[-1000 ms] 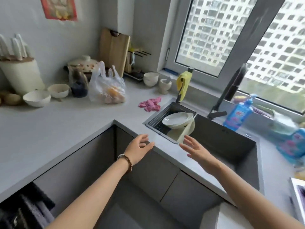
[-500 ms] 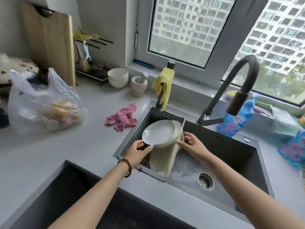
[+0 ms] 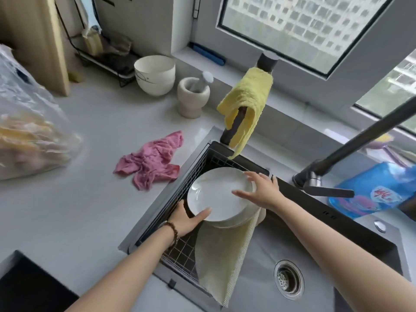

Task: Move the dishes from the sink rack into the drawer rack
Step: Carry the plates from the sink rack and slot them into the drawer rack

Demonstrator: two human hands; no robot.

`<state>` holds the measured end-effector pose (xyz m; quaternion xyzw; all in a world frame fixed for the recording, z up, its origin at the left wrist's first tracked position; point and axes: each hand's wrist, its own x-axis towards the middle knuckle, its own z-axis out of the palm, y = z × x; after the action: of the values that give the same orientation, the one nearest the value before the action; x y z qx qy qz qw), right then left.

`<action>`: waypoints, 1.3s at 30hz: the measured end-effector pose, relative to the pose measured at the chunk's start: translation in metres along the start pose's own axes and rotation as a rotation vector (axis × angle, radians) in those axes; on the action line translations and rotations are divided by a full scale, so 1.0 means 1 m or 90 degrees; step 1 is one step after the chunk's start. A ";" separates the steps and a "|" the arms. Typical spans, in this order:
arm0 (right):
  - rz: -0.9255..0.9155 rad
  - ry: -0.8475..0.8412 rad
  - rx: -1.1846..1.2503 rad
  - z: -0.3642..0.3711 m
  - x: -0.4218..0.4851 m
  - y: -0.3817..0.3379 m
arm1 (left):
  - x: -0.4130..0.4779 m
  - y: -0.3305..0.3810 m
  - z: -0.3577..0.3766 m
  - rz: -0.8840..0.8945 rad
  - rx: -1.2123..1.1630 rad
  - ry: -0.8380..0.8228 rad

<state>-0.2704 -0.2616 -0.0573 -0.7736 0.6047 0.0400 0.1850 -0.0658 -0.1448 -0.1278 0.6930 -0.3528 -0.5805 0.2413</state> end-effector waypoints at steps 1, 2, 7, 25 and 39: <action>-0.003 -0.004 -0.013 0.003 0.005 0.000 | 0.006 -0.002 0.002 -0.007 -0.011 -0.001; -0.006 -0.008 -0.022 0.007 0.010 0.000 | 0.011 -0.004 0.004 -0.009 -0.028 -0.001; -0.011 0.037 -0.026 0.017 0.024 -0.003 | 0.028 -0.001 0.012 0.026 -0.095 -0.003; 0.037 0.058 -0.037 0.020 0.030 0.009 | 0.048 -0.012 0.022 0.006 -0.137 0.040; 0.063 0.224 0.349 -0.023 -0.019 -0.020 | -0.016 0.028 0.013 0.161 -0.255 0.073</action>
<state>-0.2605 -0.2475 -0.0257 -0.6600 0.6523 -0.2498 0.2766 -0.0857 -0.1497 -0.0993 0.6133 -0.3002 -0.5641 0.4643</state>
